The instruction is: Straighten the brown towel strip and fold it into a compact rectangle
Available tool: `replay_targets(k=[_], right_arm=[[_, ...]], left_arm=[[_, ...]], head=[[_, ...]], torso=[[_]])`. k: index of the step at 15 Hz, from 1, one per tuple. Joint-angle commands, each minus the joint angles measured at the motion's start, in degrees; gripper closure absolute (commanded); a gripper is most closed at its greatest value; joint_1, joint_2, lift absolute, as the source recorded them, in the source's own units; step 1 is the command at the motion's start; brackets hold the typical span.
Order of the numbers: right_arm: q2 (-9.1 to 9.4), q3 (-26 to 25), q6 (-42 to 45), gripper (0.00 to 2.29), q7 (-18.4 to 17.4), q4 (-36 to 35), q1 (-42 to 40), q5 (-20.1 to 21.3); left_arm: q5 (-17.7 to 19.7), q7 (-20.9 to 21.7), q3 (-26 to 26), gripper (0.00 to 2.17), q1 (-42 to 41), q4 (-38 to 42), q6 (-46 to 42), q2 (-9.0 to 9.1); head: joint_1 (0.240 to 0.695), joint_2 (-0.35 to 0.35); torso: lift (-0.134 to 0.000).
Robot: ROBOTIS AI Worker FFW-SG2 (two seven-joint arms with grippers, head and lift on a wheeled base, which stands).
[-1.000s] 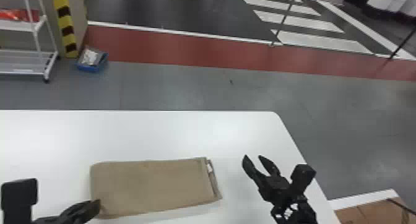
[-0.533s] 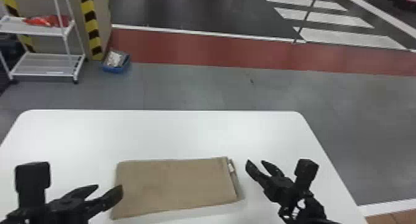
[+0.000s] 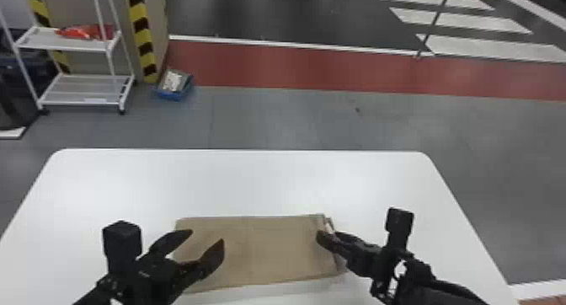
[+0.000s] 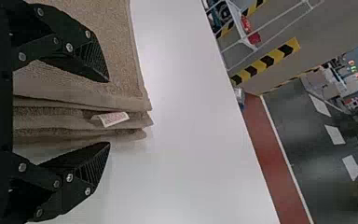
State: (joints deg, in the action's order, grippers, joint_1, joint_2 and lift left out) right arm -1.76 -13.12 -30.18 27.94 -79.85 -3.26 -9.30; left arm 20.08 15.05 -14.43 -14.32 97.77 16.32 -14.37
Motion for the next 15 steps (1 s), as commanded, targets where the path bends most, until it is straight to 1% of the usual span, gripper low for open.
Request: replay_targets(k=[1, 2, 4, 5, 6, 7, 8, 9, 10, 11, 12, 14, 15], right_arm=[[-0.09, -0.3, -4.9, 0.48, -0.3, -2.9, -0.9, -0.1], [-0.09, -0.4, -6.9, 0.48, -0.4, -3.3, -0.9, 0.2], [-0.09, -0.4, -9.2, 0.49, -0.8, -4.0, -1.0, 0.5], [-0.09, -0.4, -9.2, 0.49, -0.9, -4.1, -1.1, 0.5], [-0.09, -0.3, -9.2, 0.49, -0.9, -4.1, -1.1, 0.5], [-0.09, -0.4, -9.2, 0.5, -0.9, -4.0, -1.0, 0.5], [-0.09, -0.5, -9.2, 0.51, -0.7, -4.0, -1.0, 0.5], [-0.18, -0.7, -9.2, 0.63, -0.5, -4.0, -0.9, 0.3], [-0.26, -0.7, -9.2, 0.69, -0.3, -4.0, -0.9, 0.1], [-0.35, -0.8, -9.2, 0.89, -0.1, -4.0, -0.9, 0.1], [-0.35, -0.9, -9.3, 1.04, 0.2, -4.1, -0.9, -0.1], [-0.53, -0.9, -9.9, 1.23, 0.5, -4.3, -0.9, -0.4], [-0.53, -0.9, -10.6, 1.23, 1.2, -4.6, -1.0, -0.5]], left_arm=[[-1.6, -0.3, -1.9, 0.48, 1.0, -2.0, -1.6, 0.13], [-2.3, -1.0, -2.9, 0.65, 1.8, -3.1, -1.8, 0.22], [-3.8, -1.8, -4.5, 0.81, 2.5, -4.3, -1.8, 0.31], [-4.3, -2.3, -4.9, 1.13, 2.7, -5.0, -1.8, 0.48], [-4.8, -3.0, -5.5, 1.37, 3.2, -5.8, -1.9, 0.48], [-5.8, -4.2, -6.3, 1.58, 3.6, -7.1, -2.1, 0.66], [-6.5, -5.7, -7.1, 1.72, 4.0, -8.0, -2.5, 0.75], [-7.6, -6.5, -7.6, 1.72, 4.5, -9.1, -2.5, 0.75], [-8.0, -6.5, -7.8, 1.72, 4.8, -9.9, -2.1, 0.83], [-8.0, -6.6, -8.7, 1.72, 5.9, -11.0, -0.4, 0.83], [-9.2, -6.6, -9.0, 1.72, 6.4, -11.9, 0.5, 1.01], [-9.8, -7.2, -10.0, 1.72, 6.9, -13.2, 0.5, 1.1], [-10.1, -7.2, -10.1, 1.72, 6.9, -13.7, 0.5, 1.27]], head=[[0.695, -0.177], [0.695, -0.181], [0.695, -0.191], [0.695, -0.2], [0.695, -0.205], [0.695, -0.208], [0.695, -0.209], [0.695, -0.208], [0.695, -0.207], [0.695, -0.207], [0.695, -0.208], [0.695, -0.21], [0.695, -0.21]], torso=[[0.0], [0.0], [0.0], [0.0], [0.0], [0.0], [0.0], [0.0], [0.0], [0.0], [0.0], [0.0], [0.0]])
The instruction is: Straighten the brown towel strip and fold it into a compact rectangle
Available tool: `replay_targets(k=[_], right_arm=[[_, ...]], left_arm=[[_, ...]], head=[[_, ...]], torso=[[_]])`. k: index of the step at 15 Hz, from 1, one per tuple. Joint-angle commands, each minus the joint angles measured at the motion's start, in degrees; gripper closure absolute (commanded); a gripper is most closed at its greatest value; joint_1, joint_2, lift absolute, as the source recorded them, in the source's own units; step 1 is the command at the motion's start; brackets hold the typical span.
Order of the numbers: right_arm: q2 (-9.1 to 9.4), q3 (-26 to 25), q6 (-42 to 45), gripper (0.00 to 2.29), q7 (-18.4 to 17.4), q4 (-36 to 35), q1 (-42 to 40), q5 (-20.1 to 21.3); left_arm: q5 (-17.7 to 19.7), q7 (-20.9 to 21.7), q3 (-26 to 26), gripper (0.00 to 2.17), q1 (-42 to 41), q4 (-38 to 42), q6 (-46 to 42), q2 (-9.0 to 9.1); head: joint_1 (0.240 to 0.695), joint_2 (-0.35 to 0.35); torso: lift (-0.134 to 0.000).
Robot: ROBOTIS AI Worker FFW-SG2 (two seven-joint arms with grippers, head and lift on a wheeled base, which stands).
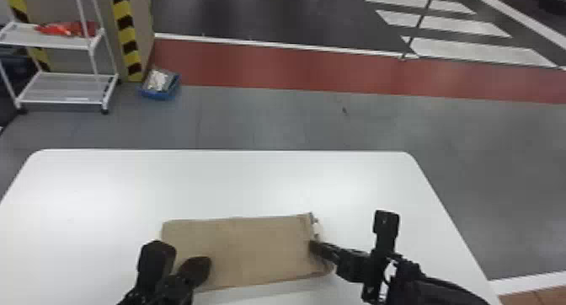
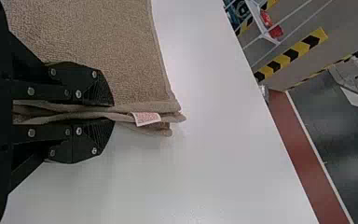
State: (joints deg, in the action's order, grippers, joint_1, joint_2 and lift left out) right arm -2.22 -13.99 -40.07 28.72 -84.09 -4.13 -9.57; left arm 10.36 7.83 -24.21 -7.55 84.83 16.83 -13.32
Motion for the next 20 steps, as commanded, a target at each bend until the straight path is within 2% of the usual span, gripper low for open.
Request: replay_targets(k=[1, 6, 10, 12, 14, 16, 19, 20], right_arm=[[-0.06, -0.2, -1.2, 1.24, 1.1, -0.6, -0.1, -0.6], [-0.06, -0.5, -1.7, 1.3, 2.9, -4.9, -1.8, -4.2], [0.03, 0.5, -5.4, 1.3, 3.5, -12.4, -3.9, -10.7], [0.29, 3.0, -6.7, 1.3, 3.1, -14.1, -4.0, -12.9], [0.73, 7.0, -5.9, 1.3, 1.9, -14.3, -3.7, -13.3], [1.52, 8.4, -4.9, 1.3, 0.7, -14.3, -3.3, -12.8], [1.43, 7.6, -5.9, 1.3, -0.1, -16.0, -3.8, -13.1], [1.43, 7.4, -6.5, 1.3, -0.1, -16.8, -4.1, -13.4]], left_arm=[[-0.9, -0.1, -0.3, 1.72, 0.2, -1.2, 0.0, 0.49], [-1.2, -0.4, -0.5, 1.72, 0.3, -1.5, 0.0, 0.84], [-1.2, -0.4, -1.1, 1.72, 0.3, -2.4, -0.7, 1.54], [-1.1, -0.2, -2.0, 1.72, 0.6, -2.9, -1.2, 1.8], [-0.1, 0.7, -2.2, 1.72, 0.5, -3.0, -2.1, 2.24], [1.6, 1.9, -0.6, 1.72, -2.4, 1.7, -2.8, 1.01], [2.8, 4.9, 7.2, 1.72, -8.9, 12.5, 0.2, -1.8], [3.0, 5.4, 9.4, 1.72, -10.1, 13.9, 0.5, -2.15]], head=[[0.695, -0.21], [0.695, -0.202], [0.695, -0.192], [0.695, -0.178], [0.695, -0.159], [0.695, -0.134], [0.695, -0.091], [0.695, -0.076]], torso=[[0.0], [0.0], [0.0], [0.0], [0.0], [0.0], [0.0], [0.0]])
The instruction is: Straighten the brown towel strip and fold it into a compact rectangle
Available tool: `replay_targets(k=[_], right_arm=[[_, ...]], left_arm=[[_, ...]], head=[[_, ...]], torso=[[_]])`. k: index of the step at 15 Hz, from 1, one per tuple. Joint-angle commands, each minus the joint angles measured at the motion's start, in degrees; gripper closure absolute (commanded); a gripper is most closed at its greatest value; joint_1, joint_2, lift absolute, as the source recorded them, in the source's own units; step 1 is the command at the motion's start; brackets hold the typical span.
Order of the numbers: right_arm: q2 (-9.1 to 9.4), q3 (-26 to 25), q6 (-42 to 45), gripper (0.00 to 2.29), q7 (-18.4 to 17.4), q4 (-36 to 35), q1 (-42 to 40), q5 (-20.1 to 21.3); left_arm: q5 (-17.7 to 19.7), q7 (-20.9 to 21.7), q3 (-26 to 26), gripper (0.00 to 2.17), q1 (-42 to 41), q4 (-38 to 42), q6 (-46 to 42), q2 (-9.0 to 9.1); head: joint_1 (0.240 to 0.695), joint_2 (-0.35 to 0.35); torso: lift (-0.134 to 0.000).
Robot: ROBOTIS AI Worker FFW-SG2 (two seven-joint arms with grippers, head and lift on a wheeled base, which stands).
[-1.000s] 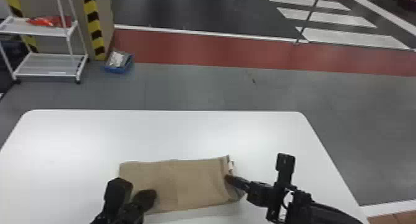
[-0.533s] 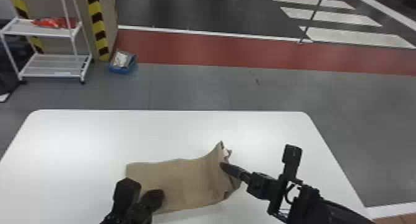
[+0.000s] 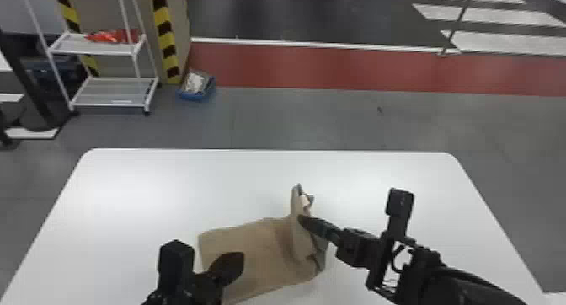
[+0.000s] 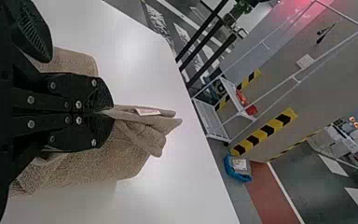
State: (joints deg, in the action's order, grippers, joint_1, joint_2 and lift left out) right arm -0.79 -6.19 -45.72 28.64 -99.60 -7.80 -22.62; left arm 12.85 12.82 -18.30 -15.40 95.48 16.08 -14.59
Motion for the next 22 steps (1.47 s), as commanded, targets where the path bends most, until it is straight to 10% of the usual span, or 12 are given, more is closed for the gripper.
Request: replay_targets(k=[1, 15, 22], right_arm=[[0.0, -0.7, -1.5, 1.3, -0.1, -2.0, -0.5, -0.3], [-0.09, 0.8, -14.9, 1.3, -2.5, -9.9, 0.2, -2.5], [0.09, 8.5, -10.1, 1.3, -4.7, 0.2, 3.1, -1.0]], left_arm=[[0.4, 0.6, 5.0, 1.72, -2.6, 3.4, 1.1, -1.49], [-2.0, 0.5, -0.8, 1.72, 4.9, -11.8, 0.6, 0.97], [-1.6, 0.1, -1.4, 1.72, 4.9, -11.4, 0.4, 1.14]], head=[[0.695, -0.059], [0.695, 0.018], [0.695, 0.049]], torso=[[0.0], [0.0], [0.0]])
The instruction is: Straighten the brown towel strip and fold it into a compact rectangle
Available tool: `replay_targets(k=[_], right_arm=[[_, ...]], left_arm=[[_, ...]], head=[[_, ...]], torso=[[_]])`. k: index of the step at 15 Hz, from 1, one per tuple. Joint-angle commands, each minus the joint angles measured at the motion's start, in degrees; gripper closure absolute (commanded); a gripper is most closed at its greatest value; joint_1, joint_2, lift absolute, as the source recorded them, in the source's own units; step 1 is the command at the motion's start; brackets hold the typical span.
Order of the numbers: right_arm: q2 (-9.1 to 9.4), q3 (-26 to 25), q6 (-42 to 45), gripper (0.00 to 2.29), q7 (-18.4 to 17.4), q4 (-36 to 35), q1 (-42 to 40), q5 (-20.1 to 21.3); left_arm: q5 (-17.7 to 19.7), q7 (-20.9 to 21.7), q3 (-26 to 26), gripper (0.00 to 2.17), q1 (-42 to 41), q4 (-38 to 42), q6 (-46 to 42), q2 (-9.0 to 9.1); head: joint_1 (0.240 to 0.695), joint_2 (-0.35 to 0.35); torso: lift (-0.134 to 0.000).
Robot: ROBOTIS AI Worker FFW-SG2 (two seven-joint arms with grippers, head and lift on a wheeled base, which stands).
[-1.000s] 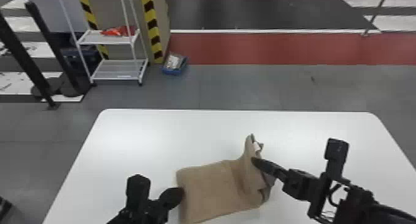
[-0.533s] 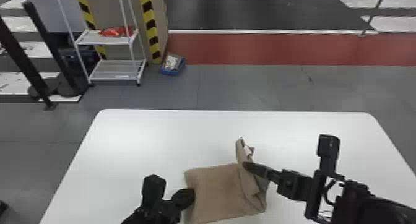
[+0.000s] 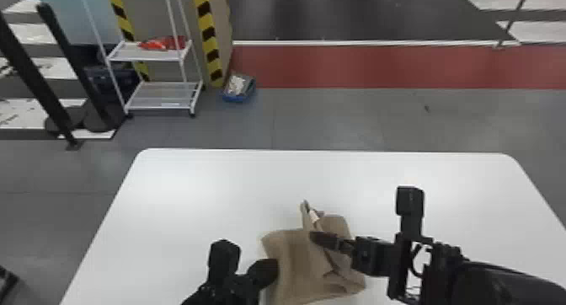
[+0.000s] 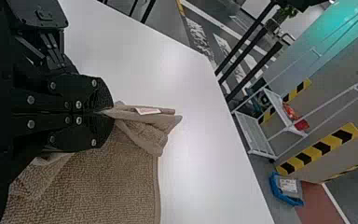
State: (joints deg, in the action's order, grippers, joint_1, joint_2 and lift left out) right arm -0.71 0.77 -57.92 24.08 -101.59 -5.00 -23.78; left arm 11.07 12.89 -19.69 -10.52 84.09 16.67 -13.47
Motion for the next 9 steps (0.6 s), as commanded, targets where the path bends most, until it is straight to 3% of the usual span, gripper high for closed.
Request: replay_targets(k=[1, 9], right_arm=[[0.01, 2.2, 2.6, 1.3, -0.5, 3.1, 0.7, 0.3], [0.62, 6.2, 5.6, 1.25, -1.9, 9.2, 2.6, 0.4]], left_arm=[[0.4, 0.0, 0.0, 1.72, 0.0, 0.0, -0.2, -0.07], [0.4, 0.1, -0.3, 1.72, 0.0, -0.1, -1.1, 0.2]], head=[[0.695, 0.055], [0.695, 0.098]], torso=[[0.0], [0.0]])
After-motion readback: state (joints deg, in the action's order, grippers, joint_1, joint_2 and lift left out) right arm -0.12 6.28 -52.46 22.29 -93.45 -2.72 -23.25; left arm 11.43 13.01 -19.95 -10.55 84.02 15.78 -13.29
